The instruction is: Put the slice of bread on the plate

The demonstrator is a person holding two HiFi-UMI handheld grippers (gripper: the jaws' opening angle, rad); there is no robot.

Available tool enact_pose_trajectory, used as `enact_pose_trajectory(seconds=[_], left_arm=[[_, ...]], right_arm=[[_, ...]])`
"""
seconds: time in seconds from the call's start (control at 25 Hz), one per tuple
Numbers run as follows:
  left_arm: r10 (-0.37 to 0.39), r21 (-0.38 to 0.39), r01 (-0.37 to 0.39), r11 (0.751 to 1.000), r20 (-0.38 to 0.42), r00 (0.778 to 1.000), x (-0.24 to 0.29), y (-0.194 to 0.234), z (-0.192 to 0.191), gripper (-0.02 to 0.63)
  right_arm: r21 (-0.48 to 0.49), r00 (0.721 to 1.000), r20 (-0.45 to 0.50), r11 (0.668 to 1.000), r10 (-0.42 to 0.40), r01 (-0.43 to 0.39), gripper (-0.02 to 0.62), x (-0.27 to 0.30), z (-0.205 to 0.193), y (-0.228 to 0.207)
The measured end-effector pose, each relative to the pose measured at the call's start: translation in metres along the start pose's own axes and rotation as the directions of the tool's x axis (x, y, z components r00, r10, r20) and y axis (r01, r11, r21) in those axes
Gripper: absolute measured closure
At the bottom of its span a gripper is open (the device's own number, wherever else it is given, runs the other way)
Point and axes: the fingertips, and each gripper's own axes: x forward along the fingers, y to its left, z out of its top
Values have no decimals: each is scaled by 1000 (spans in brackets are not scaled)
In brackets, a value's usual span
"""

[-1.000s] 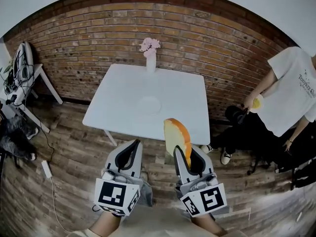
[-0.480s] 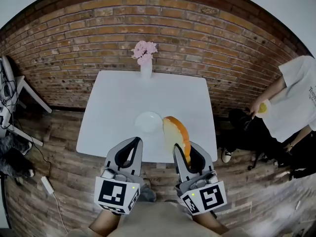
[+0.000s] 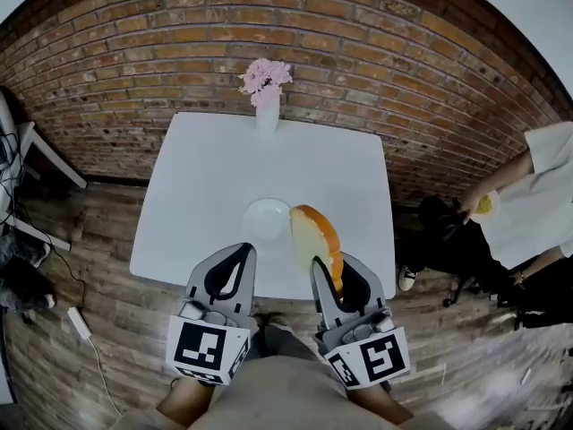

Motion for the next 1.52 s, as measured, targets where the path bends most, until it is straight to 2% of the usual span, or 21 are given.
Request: enact_pose_trajectory(seconds=[0.2,0.8,1.12,1.52], left_arm=[[-2,4,2,1000,-28,1000,13,5,-13,595],[83,45,-78,996,-120,989,41,32,-58,595],[116,45,-111,993,-148,982,48,45,-66,595],[132,13,-132,991,-206,970,61,57,-89,595]], right_arm=[[18,999,-28,999,44,-43,502,17,-18,-5],[67,980,-116,986,160,-153,502,79,-88,-26],[78,958,-173,972,230,-219,502,111,-121,-20],[115,923,-269,961,275,-253,502,133,-171,-19]])
